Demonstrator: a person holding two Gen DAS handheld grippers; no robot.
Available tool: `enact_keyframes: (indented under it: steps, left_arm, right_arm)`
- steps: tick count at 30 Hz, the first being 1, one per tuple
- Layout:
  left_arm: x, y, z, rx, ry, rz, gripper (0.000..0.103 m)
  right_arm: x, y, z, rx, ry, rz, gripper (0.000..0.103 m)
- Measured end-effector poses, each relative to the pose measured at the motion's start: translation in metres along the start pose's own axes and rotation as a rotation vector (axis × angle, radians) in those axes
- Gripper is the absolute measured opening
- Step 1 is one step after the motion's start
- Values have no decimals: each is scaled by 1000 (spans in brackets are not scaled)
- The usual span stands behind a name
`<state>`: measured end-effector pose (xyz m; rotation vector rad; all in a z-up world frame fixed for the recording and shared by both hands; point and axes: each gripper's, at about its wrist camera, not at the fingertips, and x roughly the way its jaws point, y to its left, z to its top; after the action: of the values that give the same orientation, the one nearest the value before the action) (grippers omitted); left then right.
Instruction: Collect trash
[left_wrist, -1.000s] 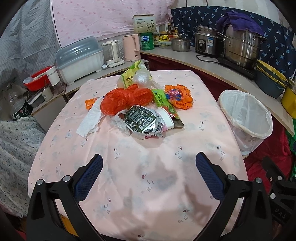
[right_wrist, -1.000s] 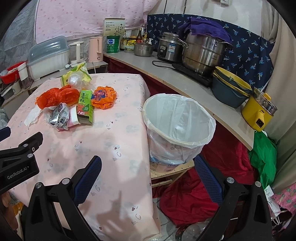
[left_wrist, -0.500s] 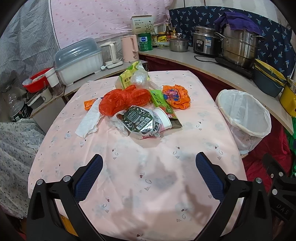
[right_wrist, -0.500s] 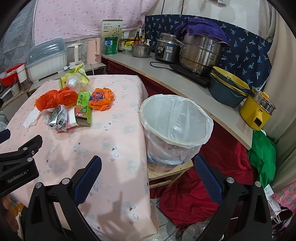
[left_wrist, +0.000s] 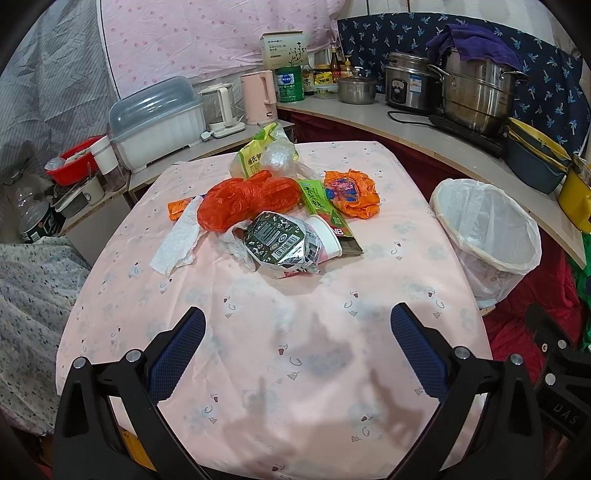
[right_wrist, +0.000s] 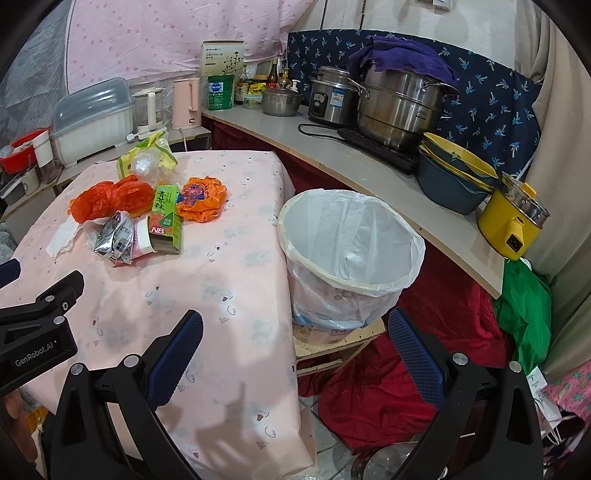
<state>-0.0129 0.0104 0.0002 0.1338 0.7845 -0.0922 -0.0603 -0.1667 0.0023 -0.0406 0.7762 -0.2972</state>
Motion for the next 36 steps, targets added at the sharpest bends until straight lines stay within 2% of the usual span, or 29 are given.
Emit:
enact_keyframes:
  steps: [24,36]
  left_arm:
    - [0,-1,0,-1,-1,-3,96]
    - [1,-2,10,-2,-5,-24,96]
  right_arm:
    - [0,0,-1,-1,-2,0,96]
    - [5,-11,8,42,-18,-14,96]
